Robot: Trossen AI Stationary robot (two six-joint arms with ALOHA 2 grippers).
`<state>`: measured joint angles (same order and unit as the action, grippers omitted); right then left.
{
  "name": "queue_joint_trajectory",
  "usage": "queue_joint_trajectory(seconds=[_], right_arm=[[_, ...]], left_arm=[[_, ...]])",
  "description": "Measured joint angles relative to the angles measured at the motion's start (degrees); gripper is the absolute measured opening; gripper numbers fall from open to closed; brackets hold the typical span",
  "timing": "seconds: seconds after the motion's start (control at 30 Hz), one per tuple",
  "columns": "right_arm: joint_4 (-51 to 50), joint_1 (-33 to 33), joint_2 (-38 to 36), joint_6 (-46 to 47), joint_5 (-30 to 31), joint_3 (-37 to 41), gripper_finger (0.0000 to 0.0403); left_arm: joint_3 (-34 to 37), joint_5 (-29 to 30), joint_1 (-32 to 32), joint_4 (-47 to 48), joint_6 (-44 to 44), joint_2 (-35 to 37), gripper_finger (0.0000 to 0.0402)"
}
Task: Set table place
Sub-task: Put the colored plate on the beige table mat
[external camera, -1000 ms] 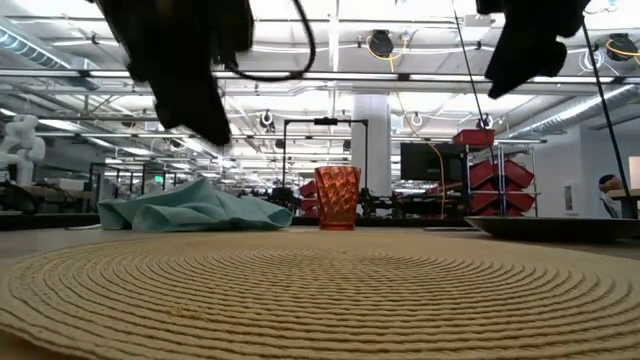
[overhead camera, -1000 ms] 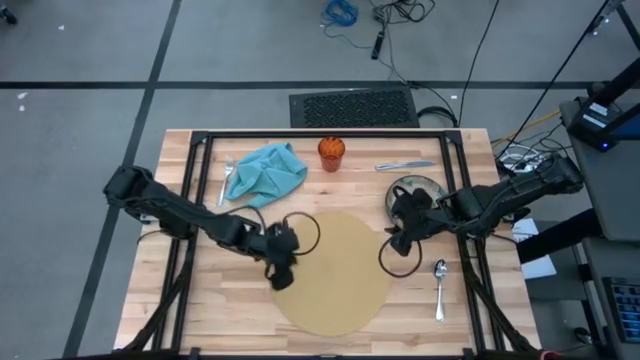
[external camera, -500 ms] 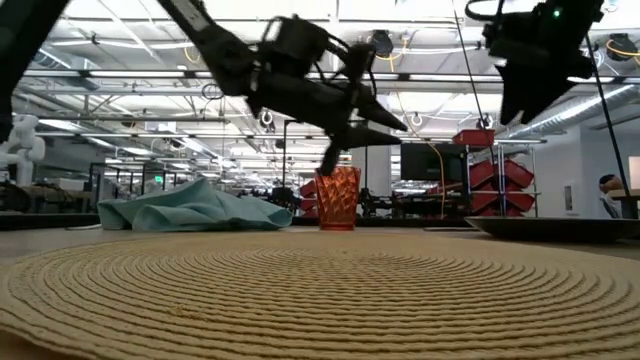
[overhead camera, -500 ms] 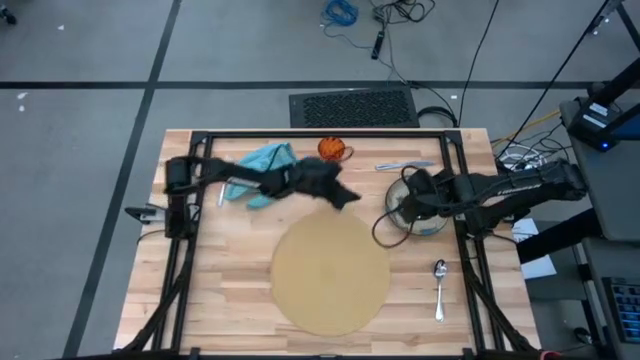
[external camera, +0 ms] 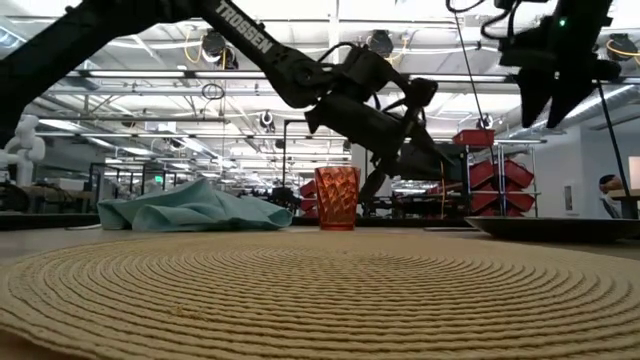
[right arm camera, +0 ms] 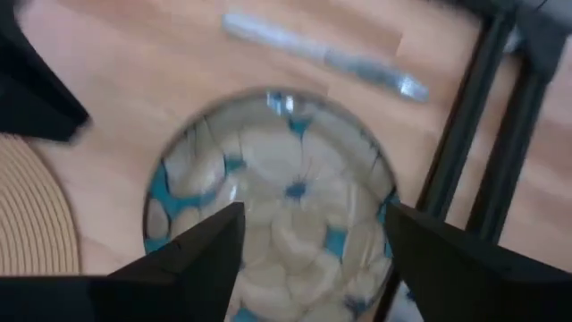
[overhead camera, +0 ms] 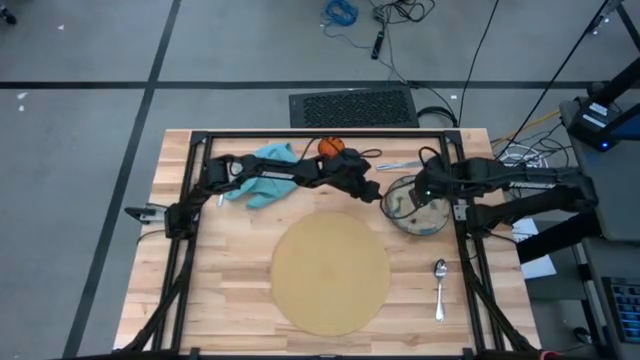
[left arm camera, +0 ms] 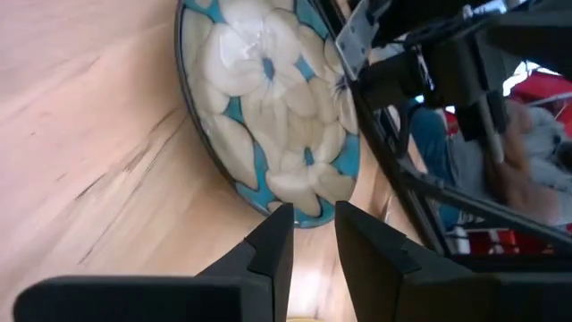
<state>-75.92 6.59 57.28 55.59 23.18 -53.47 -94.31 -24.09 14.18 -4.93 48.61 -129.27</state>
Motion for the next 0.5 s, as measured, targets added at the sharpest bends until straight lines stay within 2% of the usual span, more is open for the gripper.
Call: queue_joint_trajectory(seconds=[0.1,0.17,0.23,0.27,0.5], right_arm=[[2.81,2.47,0.07,-2.30,-4.27,3.75,0.0192],[5.43,5.05,0.35,-3.73,-5.94,7.02,0.0128],[8.31,7.99,0.84,-5.47,-6.71,9.75,0.0048],[9.34,9.24,1.09,-6.59,-6.92,10.83,0.0026],[8.53,15.91,3.65,-7.09,-5.68,12.59,0.0001]], left_arm=[[0.04,-2.11,-0.76,0.48,-4.95,0.40,0.0070],[0.10,-3.28,-1.67,0.94,-8.59,1.17,0.0070],[0.10,-3.41,-2.53,3.22,-11.00,2.79,0.0070],[0.06,-3.40,-2.94,3.37,-12.30,3.34,0.0070],[0.10,-2.90,-4.46,10.29,-19.20,4.72,0.0070]])
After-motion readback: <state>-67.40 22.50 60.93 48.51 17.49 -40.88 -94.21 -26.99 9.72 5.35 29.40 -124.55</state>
